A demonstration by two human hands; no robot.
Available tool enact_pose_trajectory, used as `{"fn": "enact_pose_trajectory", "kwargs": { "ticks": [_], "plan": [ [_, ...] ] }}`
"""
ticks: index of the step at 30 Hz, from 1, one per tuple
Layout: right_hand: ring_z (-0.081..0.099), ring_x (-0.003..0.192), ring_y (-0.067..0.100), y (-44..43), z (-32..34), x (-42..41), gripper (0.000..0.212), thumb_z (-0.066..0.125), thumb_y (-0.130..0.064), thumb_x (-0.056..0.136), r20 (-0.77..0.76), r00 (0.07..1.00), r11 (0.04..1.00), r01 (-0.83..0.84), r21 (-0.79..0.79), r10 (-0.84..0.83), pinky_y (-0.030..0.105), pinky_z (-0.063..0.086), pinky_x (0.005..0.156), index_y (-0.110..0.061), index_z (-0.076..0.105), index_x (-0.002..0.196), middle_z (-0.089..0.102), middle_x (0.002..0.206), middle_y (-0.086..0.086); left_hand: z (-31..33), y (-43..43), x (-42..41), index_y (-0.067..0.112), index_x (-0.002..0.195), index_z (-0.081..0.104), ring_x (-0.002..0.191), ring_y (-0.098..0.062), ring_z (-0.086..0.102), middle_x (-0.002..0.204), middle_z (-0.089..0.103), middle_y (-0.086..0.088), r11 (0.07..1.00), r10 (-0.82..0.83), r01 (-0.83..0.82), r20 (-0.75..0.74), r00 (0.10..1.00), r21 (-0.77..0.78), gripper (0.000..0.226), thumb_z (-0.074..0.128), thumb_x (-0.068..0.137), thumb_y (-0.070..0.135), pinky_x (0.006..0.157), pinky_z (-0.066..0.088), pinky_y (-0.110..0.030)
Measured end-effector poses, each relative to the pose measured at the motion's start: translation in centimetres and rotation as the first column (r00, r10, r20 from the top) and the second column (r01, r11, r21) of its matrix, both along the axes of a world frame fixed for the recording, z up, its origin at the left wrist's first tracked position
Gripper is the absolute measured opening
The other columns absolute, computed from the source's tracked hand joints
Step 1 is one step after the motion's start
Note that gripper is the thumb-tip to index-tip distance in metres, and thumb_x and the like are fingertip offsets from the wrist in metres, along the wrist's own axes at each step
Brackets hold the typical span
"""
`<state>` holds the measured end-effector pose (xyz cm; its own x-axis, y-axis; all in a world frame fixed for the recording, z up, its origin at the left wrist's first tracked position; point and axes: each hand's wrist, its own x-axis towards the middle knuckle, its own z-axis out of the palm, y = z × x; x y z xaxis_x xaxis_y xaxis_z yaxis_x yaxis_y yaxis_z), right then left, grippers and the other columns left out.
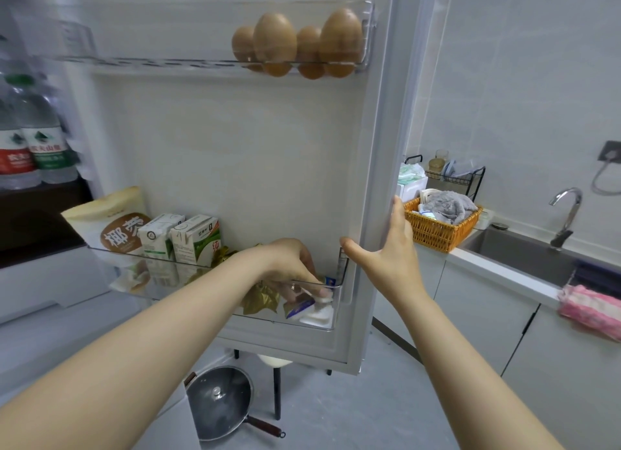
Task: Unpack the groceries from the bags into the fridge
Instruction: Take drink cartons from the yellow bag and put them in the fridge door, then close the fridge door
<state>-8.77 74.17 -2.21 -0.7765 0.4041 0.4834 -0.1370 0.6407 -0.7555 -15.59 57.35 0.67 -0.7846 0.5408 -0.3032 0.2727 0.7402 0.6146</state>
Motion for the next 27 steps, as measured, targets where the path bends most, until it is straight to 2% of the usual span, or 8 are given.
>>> {"fn": "enact_pose_trajectory", "kwargs": {
  "ticks": [2, 3, 6, 10, 14, 18, 22, 27],
  "plan": [
    [0.021, 0.143, 0.016, 0.0, 0.0, 0.0, 0.109, 0.076, -0.039, 0.075, 0.0, 1.0, 1.0, 0.001, -0.003, -0.001, 0.034, 0.025, 0.112, -0.027, 0.001, 0.153, 0.019, 0.157, 0.001, -0.1, 0.1, 0.0, 0.01, 0.095, 0.072, 0.071, -0.019, 0.071, 0.086, 0.073, -0.008, 1.0, 0.028, -0.028, -0.099, 0.995, 0.002, 0.03, 0.079, 0.074, 0.03, 0.058, 0.057, -0.023],
    [0.022, 0.143, 0.017, 0.0, -0.1, -0.1, 0.109, 0.076, -0.039, 0.075, 0.002, 1.0, 1.0, 0.001, -0.004, -0.001, 0.036, 0.026, 0.113, -0.027, 0.001, 0.153, 0.02, 0.156, 0.001, -0.3, 0.2, 0.0, 0.009, 0.092, 0.072, 0.071, -0.022, 0.072, 0.084, 0.072, -0.009, 0.999, 0.041, -0.039, -0.137, 0.99, 0.017, 0.023, 0.077, 0.076, 0.024, 0.058, 0.058, -0.025],
    [0.024, 0.142, 0.017, 0.1, 0.0, -0.1, 0.109, 0.076, -0.04, 0.075, 0.011, 1.0, 1.0, 0.001, -0.008, -0.001, 0.038, 0.028, 0.114, -0.028, 0.001, 0.153, 0.021, 0.155, 0.001, -0.8, 0.2, -0.2, 0.007, 0.087, 0.072, 0.076, -0.028, 0.072, 0.085, 0.072, -0.012, 0.995, 0.076, -0.059, -0.235, 0.969, 0.079, 0.013, 0.07, 0.077, 0.015, 0.07, 0.061, -0.036],
    [0.024, 0.142, 0.016, 0.0, 0.0, -0.1, 0.108, 0.076, -0.039, 0.075, 0.005, 1.0, 1.0, 0.002, -0.015, -0.002, 0.037, 0.028, 0.113, -0.028, 0.002, 0.153, 0.023, 0.154, 0.0, -1.1, 0.0, -0.4, 0.015, 0.083, 0.072, 0.079, -0.019, 0.066, 0.08, 0.071, -0.001, 0.995, 0.088, -0.061, -0.429, 0.899, 0.076, 0.012, 0.066, 0.078, 0.023, 0.068, 0.05, -0.026],
    [0.026, 0.141, 0.017, -0.1, 0.0, 0.1, 0.109, 0.076, -0.041, 0.075, 0.016, 1.0, 1.0, 0.004, -0.015, -0.004, 0.039, 0.029, 0.113, -0.029, 0.001, 0.153, 0.022, 0.154, 0.001, -1.2, -0.3, 0.3, 0.02, 0.084, 0.07, 0.083, -0.015, 0.063, 0.083, 0.068, 0.005, 0.982, 0.152, -0.065, -0.534, 0.832, 0.178, 0.011, 0.064, 0.081, 0.028, 0.072, 0.048, -0.024],
    [0.025, 0.142, 0.017, -0.2, 0.0, 0.4, 0.11, 0.076, -0.043, 0.075, 0.018, 1.0, 1.0, -0.003, -0.014, 0.003, 0.038, 0.028, 0.113, -0.029, 0.0, 0.153, 0.02, 0.156, 0.0, -0.8, -1.4, 1.6, 0.023, 0.095, 0.068, 0.082, -0.008, 0.062, 0.088, 0.068, 0.009, 0.955, 0.189, -0.027, -0.532, 0.825, 0.296, 0.02, 0.066, 0.083, 0.039, 0.07, 0.046, -0.02],
    [0.023, 0.143, 0.015, -0.3, 0.0, 1.0, 0.111, 0.078, -0.044, 0.074, 0.015, 1.0, 1.0, -0.01, -0.029, 0.011, 0.035, 0.028, 0.111, -0.03, 0.001, 0.153, 0.019, 0.156, -0.001, -1.6, -3.2, 3.5, 0.021, 0.092, 0.07, 0.078, -0.002, 0.063, 0.085, 0.07, 0.01, 0.935, 0.216, -0.013, -0.543, 0.811, 0.354, 0.016, 0.068, 0.084, 0.035, 0.063, 0.043, -0.007],
    [0.024, 0.142, 0.015, -1.5, -0.1, 2.7, 0.113, 0.08, -0.044, 0.071, -0.005, 1.0, 0.999, -0.007, -0.049, 0.006, 0.032, 0.026, 0.111, -0.028, 0.004, 0.153, 0.021, 0.156, 0.0, -2.0, -5.0, 4.4, 0.022, 0.09, 0.069, 0.076, -0.003, 0.063, 0.083, 0.069, 0.009, 0.918, 0.29, -0.072, -0.535, 0.794, 0.39, 0.021, 0.068, 0.082, 0.041, 0.064, 0.046, -0.012]
  ]
}}
